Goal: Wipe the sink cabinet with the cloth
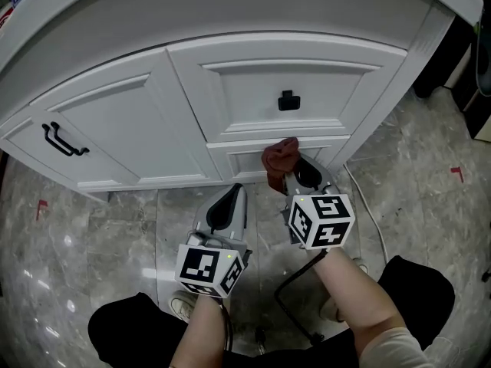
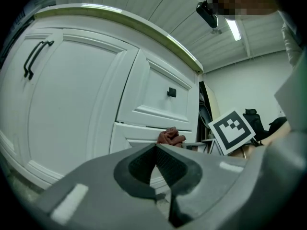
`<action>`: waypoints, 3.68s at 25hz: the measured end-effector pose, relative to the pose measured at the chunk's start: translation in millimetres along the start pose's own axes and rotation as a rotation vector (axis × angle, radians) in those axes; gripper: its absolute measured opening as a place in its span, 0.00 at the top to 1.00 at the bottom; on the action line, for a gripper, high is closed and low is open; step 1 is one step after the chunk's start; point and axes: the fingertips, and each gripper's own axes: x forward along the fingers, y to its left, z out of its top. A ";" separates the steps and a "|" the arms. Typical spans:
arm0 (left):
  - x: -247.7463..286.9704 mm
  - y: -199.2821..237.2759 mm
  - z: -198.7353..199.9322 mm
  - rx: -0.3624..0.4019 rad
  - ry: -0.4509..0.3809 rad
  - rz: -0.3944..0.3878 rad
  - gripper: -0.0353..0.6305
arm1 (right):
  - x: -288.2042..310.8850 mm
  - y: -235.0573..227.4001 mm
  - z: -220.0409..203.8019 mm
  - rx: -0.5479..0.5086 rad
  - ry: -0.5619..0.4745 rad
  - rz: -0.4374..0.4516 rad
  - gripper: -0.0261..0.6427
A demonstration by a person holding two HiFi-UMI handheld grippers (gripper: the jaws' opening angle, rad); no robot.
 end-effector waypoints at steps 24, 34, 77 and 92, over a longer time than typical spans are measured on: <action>-1.9 -16.8 -40.2 -0.002 0.074 -0.022 0.95 | -42.0 -55.9 -6.9 0.103 -0.029 -0.152 0.83; -32.8 44.9 -29.0 0.031 0.036 0.122 0.95 | 24.7 82.9 -50.2 0.032 0.066 0.119 0.83; 8.0 1.2 -57.0 0.013 0.104 0.008 0.95 | 8.7 -31.7 -58.6 0.166 0.078 -0.103 0.83; 28.9 -23.4 -64.3 0.007 0.120 -0.036 0.95 | -7.6 -84.6 -55.5 0.166 0.071 -0.186 0.83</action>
